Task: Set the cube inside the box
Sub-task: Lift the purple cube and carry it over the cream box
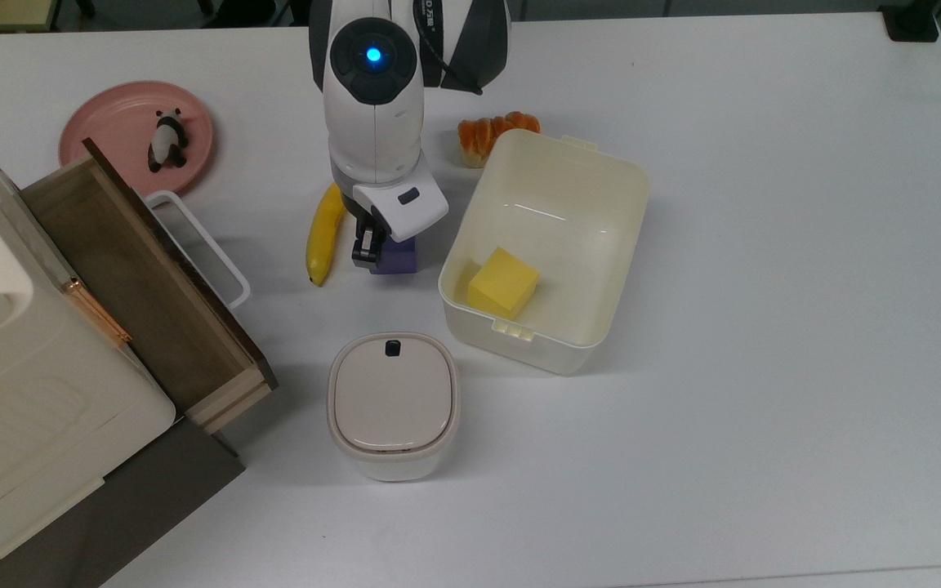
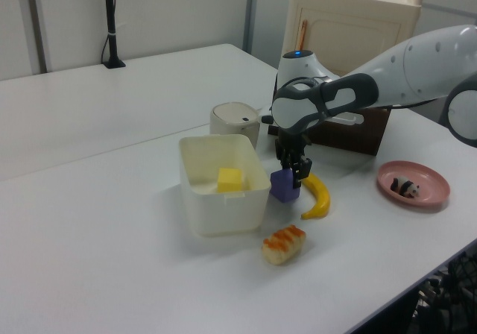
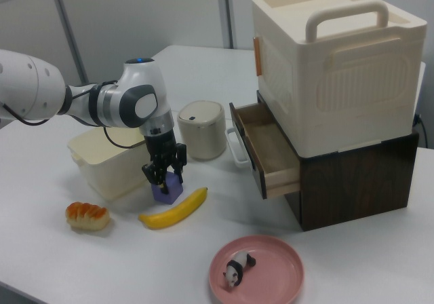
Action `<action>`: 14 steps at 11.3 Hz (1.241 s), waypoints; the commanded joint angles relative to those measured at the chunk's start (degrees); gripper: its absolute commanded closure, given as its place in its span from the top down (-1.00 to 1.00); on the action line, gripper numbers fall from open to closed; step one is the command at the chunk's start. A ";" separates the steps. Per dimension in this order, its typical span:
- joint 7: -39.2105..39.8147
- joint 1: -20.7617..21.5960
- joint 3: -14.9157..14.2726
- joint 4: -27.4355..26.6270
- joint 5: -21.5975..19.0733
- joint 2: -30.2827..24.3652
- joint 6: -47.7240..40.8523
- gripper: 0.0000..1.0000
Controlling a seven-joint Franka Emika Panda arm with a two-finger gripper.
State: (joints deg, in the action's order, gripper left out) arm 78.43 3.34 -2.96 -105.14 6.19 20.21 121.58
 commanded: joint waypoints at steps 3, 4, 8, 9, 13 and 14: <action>0.76 0.44 -0.29 -0.41 0.84 -0.69 1.29 -0.39; 0.59 0.44 -0.29 -0.41 0.84 -0.87 1.29 -0.39; 0.32 0.35 -0.29 -0.24 0.14 -2.45 0.67 -0.38; 0.41 0.35 -0.29 -0.24 0.14 -3.06 0.32 -0.38; 0.67 0.09 -0.29 0.99 -0.82 -5.53 -2.31 -0.38; 0.76 0.09 -0.29 1.60 -2.13 -5.62 -2.23 -0.38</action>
State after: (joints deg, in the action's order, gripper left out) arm 78.46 3.24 -2.98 -103.94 6.11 16.45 121.03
